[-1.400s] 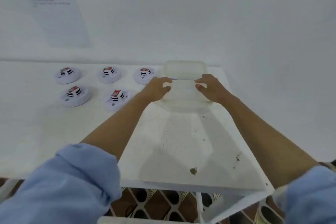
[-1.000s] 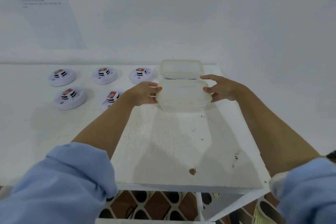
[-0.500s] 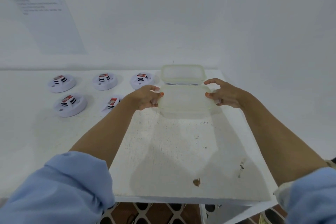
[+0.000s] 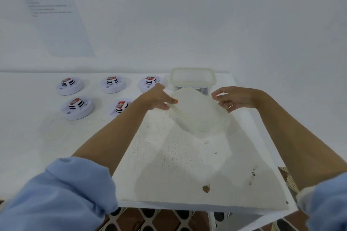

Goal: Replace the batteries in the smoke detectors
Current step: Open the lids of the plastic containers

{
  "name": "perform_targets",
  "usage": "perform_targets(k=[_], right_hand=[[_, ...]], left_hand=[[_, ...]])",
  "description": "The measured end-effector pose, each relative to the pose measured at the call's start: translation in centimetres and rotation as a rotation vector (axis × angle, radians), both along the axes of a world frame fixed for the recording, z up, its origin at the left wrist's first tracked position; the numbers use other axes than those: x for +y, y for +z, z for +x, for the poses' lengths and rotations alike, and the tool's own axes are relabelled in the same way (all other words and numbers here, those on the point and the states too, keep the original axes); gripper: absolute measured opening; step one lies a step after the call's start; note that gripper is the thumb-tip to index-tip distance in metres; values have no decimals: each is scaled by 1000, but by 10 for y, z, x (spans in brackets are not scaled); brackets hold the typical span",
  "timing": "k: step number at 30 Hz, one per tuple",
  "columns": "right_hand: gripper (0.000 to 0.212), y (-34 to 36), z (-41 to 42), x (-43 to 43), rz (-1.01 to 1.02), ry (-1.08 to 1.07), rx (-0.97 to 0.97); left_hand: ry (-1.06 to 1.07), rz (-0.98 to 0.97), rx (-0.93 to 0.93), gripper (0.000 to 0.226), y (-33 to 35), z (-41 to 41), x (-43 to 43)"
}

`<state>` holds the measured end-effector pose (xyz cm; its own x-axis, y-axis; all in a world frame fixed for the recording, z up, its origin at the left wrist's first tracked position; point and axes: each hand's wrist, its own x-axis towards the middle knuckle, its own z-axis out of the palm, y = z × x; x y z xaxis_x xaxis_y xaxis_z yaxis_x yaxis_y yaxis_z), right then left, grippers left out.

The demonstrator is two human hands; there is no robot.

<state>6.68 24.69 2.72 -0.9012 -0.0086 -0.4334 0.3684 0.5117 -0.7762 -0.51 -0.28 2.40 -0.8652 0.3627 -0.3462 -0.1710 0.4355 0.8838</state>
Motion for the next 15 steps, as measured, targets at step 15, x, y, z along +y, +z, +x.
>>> perform_targets(k=[15], right_hand=[[55,-26,-8,-11,-474,-55,-45]], left_hand=[[-70,293,-455,38,-23,12,4]])
